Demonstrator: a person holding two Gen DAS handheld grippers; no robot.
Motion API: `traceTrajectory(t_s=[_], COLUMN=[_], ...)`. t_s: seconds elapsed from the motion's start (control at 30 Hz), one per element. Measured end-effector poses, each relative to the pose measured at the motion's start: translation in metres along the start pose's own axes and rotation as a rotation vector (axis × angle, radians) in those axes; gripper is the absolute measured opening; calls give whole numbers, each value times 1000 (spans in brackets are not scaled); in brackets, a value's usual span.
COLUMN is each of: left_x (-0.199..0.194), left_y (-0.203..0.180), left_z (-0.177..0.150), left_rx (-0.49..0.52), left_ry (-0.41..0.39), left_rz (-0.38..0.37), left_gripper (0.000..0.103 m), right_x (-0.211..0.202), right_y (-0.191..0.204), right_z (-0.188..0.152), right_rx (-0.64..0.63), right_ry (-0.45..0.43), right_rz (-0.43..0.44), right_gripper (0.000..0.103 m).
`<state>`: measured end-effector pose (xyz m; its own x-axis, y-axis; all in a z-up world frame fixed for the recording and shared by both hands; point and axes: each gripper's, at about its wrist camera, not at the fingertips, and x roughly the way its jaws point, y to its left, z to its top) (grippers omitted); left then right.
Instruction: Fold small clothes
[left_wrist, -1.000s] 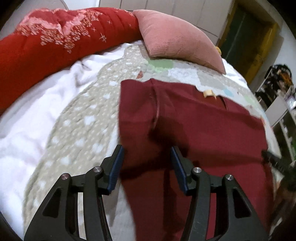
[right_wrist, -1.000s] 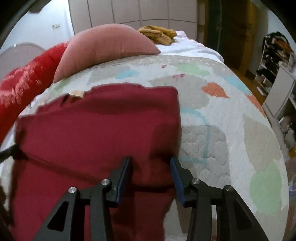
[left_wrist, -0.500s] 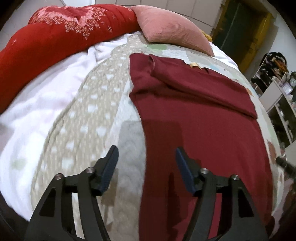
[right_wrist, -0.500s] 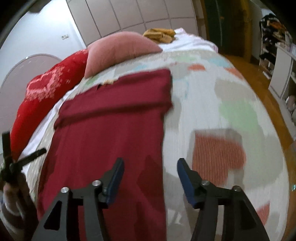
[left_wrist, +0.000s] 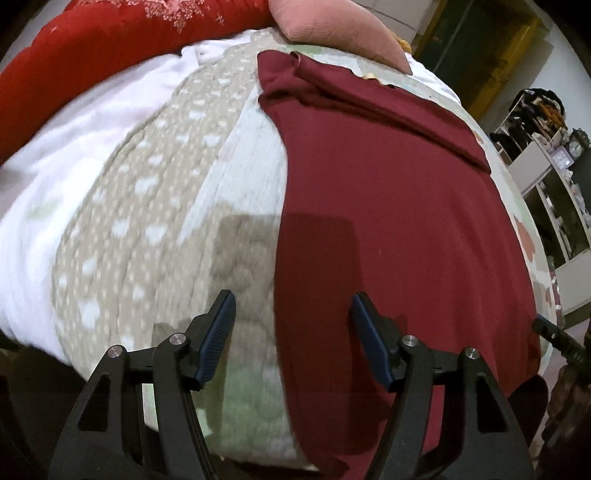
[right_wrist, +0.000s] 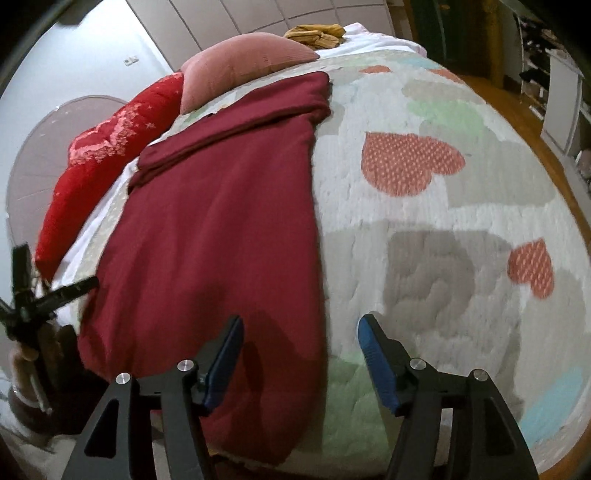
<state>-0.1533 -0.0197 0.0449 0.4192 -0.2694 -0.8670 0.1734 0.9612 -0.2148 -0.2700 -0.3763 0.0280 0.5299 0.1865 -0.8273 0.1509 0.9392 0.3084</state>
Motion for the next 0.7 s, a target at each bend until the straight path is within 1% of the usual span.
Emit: traceTrajectory(t_s=[0.1,0.17,0.37,0.5,0.6,0.7], left_x=[-5,-7,-10,-13,-14,-13], left_y=[-3,-4,-2,0,-2,-9], left_z=[-8,-13,-24,-30,-34,-38], left_rx=[2,-4,-10,-16,-17,16], left_ry=[5,26,66,78,77,88], left_rz=[-14,-43,-90,-112,-112,-107], left_gripper=[65,66,66,66,66,66], right_x=[-2,-2,-1,-1,0,0], right_y=[0,3,10,9,9,9], right_z=[-6,-9,-15,-17,-17,-18], right_rx=[19,19,-14,-20,-26,-29], right_ry=[3,10,22,26,31,37], right_rz=[54,81,107,123,133,140], right_gripper=[65,65,65,65,65,66])
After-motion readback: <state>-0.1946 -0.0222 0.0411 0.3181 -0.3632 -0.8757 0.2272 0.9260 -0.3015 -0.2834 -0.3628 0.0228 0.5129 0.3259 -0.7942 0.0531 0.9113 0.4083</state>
